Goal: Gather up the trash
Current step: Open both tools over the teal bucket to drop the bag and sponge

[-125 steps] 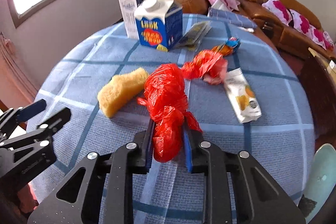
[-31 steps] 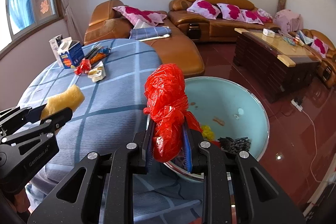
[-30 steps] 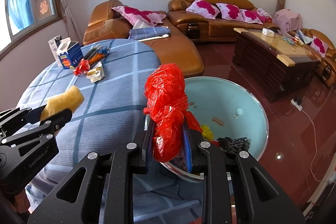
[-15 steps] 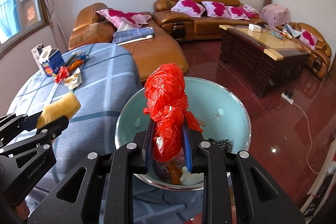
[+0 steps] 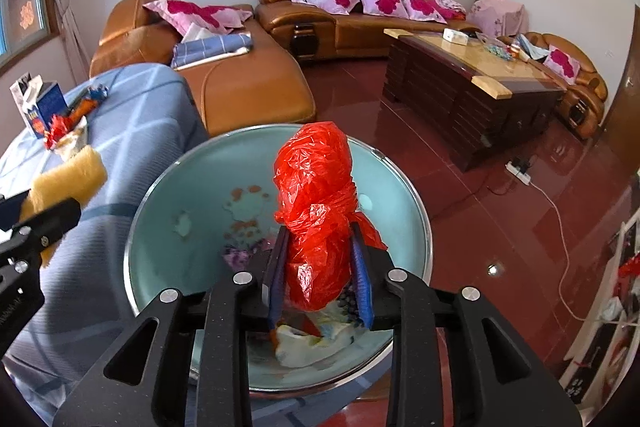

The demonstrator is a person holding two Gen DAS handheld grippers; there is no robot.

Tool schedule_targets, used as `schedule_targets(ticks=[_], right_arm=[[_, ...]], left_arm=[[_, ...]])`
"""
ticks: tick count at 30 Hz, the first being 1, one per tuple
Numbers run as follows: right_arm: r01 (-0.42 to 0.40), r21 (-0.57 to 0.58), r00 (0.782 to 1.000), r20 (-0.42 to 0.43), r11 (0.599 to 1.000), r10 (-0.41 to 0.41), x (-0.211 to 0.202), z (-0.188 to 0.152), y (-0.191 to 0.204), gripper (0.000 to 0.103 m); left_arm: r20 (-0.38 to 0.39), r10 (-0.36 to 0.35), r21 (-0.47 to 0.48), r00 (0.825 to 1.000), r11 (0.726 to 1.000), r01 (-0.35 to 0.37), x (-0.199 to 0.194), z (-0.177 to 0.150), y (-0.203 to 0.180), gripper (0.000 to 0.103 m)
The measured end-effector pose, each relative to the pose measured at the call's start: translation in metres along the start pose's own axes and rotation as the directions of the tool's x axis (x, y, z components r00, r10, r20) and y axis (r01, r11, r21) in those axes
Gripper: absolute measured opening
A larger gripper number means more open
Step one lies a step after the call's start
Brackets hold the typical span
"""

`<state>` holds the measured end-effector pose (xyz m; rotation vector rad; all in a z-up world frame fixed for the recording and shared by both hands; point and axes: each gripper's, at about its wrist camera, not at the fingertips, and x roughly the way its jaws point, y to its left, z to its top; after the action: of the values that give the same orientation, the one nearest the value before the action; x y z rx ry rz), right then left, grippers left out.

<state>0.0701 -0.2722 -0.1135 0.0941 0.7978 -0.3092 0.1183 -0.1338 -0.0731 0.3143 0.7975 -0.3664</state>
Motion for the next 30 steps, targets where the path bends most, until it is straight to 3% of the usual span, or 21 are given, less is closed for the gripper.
schedule_targets(ticks=[5,11,20,22,24,30], right_arm=[[-0.012,0.016,1.0,0.004,1.0,0.012,0.003,0.0,-0.004,0.042],[-0.004,0.05,1.0,0.025,0.999,0.003,-0.001,0.002,-0.012,0.042],[0.091,0.205,0.994,0.032,0.974,-0.1,-0.01,0.005,-0.053,0.042],[0.092,0.211,0.994,0.031,0.973,-0.101,-0.01,0.005,-0.055,0.042],[0.093,0.212,0.994,0.036,0.973,-0.103,-0.011,0.006,-0.054,0.042],[0.083,0.219,0.994,0.046,0.972,-0.095,-0.016,0.006,-0.053,0.042]], left_arm=[[-0.01,-0.005,0.009,1.0,1.0,0.005,0.006,0.004,-0.005,0.034],[-0.023,-0.01,0.012,1.0,1.0,0.011,0.014,0.008,-0.012,0.034],[-0.012,-0.054,0.052,0.998,0.997,0.055,0.02,0.021,-0.042,0.035],[-0.009,-0.054,0.058,0.998,0.997,0.055,0.021,0.023,-0.047,0.043],[0.003,-0.029,0.044,1.0,0.999,0.029,0.021,0.024,-0.046,0.064],[0.016,-0.019,0.023,1.0,1.0,0.019,0.015,0.026,-0.037,0.064]])
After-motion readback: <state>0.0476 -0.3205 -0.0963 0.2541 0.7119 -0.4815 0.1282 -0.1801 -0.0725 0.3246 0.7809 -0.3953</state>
